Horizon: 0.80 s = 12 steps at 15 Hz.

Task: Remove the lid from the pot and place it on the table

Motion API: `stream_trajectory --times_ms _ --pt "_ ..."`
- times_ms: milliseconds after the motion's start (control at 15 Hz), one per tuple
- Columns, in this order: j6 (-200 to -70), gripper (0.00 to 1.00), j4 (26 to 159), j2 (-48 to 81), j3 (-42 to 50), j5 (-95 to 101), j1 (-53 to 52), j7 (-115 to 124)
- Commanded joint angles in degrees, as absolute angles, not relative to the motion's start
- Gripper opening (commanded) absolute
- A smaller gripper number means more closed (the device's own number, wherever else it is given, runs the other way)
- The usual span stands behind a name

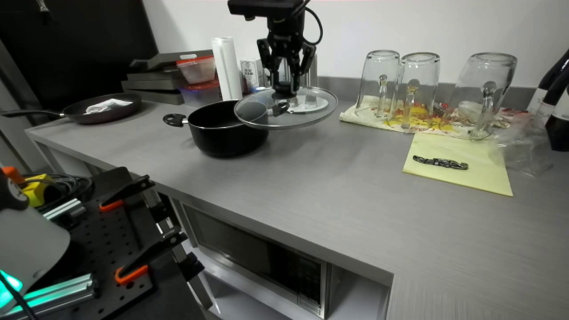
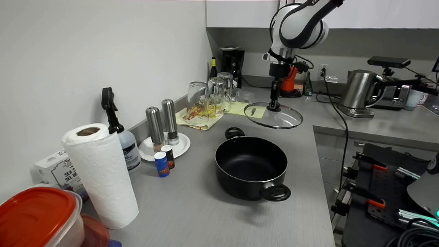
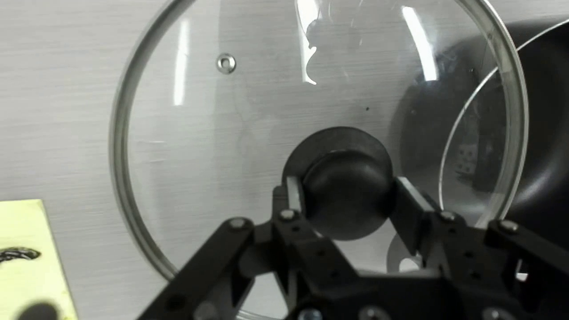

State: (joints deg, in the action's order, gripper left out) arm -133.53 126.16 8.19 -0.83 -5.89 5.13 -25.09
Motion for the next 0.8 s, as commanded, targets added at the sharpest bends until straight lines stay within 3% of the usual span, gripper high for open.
stream_trajectory --times_ms 0,733 --pt "-136.7 0.25 127.0 9.8 0.9 -8.4 6.6 -24.4" --pt "-153.6 0.25 128.7 23.4 0.0 -7.4 8.6 -18.3"
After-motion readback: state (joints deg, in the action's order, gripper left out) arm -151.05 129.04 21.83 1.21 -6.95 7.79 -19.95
